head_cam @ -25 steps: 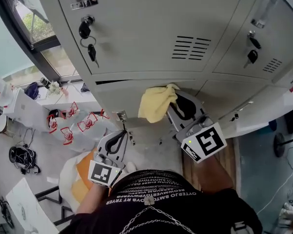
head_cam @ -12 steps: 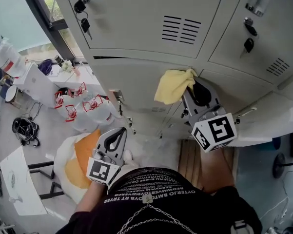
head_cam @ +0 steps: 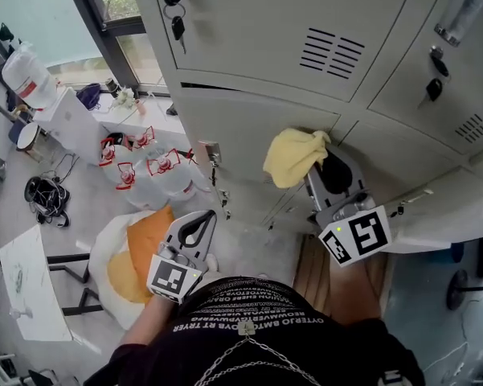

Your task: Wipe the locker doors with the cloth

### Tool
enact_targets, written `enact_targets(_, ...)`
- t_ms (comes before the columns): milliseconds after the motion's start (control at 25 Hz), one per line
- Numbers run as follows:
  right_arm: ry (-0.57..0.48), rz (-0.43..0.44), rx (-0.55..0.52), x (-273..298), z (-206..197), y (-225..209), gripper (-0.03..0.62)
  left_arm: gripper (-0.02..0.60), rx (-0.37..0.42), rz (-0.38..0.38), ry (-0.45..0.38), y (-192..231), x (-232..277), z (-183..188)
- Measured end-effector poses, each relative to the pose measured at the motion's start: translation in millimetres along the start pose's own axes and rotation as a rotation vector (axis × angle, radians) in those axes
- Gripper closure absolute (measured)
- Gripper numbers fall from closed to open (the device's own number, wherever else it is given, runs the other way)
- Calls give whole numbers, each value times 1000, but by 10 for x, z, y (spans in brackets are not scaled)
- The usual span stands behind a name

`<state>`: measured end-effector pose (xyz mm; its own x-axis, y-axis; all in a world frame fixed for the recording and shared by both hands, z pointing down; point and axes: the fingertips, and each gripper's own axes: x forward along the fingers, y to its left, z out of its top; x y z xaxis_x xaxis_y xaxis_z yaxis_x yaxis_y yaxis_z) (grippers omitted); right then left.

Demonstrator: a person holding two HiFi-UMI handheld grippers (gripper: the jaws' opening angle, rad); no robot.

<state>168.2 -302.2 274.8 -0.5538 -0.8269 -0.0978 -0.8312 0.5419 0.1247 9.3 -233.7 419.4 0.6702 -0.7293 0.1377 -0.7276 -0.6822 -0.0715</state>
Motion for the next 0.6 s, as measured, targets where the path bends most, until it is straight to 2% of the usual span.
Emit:
enact_targets(200, 16, 26, 15, 292, -92, 308, 525, 578, 54, -64, -27, 254, 74, 116)
enact_targets(400, 27, 44, 24, 691, -180, 671, 525, 578, 27, -88, -13, 658, 4, 0)
enact_targets(600, 47, 58, -23, 1079, -221, 972, 525, 578, 21, -121, -29, 1024, -1, -41)
